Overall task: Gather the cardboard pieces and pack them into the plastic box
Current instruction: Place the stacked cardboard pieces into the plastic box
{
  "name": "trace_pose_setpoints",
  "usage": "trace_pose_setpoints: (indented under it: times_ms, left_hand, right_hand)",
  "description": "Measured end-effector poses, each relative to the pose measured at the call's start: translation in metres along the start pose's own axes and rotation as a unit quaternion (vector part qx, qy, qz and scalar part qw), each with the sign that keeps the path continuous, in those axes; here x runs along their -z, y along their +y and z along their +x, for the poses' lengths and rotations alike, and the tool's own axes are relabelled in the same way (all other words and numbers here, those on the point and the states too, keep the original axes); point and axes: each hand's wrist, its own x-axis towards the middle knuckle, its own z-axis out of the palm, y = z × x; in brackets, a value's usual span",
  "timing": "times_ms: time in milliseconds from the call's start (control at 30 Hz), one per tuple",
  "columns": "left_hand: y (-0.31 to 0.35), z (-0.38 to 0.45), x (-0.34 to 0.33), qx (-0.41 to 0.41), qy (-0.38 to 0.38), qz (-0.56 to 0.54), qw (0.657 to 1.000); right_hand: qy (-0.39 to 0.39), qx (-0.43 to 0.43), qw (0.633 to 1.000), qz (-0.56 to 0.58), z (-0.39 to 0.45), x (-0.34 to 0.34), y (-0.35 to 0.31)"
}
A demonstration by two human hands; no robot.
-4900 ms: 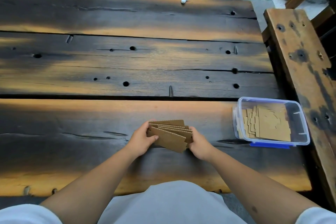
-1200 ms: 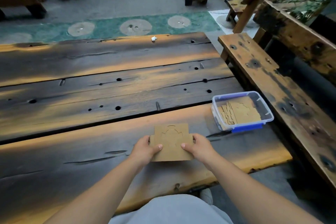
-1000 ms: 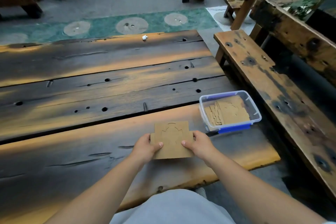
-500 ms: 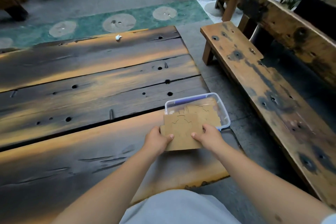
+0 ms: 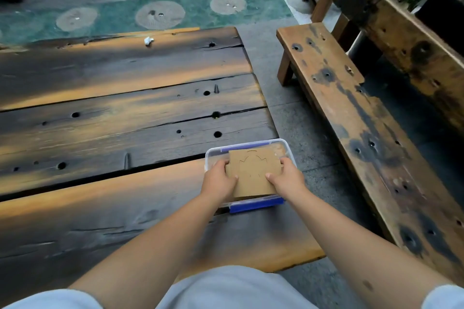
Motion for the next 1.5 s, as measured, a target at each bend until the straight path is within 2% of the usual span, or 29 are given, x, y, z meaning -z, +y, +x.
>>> trace_pose_setpoints:
  times_ms: [433,767,1100,1167,1267,1367,1500]
  left_hand:
    - [-0.009,0.038,-0.033,0.068,-0.026,0.062,0.995]
    - [-0.009,0.048,-0.039,0.076,-0.046,0.134,0.987]
    - [-0.002,0.039,-0.041,0.085,-0.034,0.208,0.974]
    - [-0.002,0.033,-0.041,0.058,-0.023,0.237,0.969]
    - [-0.003,0.026,-0.038,-0.058,-0.014,0.3,0.952]
    - [-0.006,0.015,-0.025,-0.126,-0.017,0.278,0.952]
    - [-0.018,-0.005,0.007,-0.187,0.059,0.288,0.937]
  right_hand:
    - [-0.082,-0.037,0.985,-0.149,0.048,-0.014,0.011]
    - [-0.05,-0.049,0.978,-0.198,0.057,-0.027,0.013]
    - [-0.012,0.05,0.957,-0.284,0.051,-0.027,0.001]
    - [-0.006,0.1,0.945,-0.312,0.046,-0.024,-0.001]
    - [-0.029,0.157,0.921,-0.354,0.037,-0.015,-0.002]
    - [-0.032,0.178,0.927,-0.328,0.023,-0.008,-0.001]
    - [-0.015,0.232,0.927,-0.295,-0.001,-0.004,-0.003]
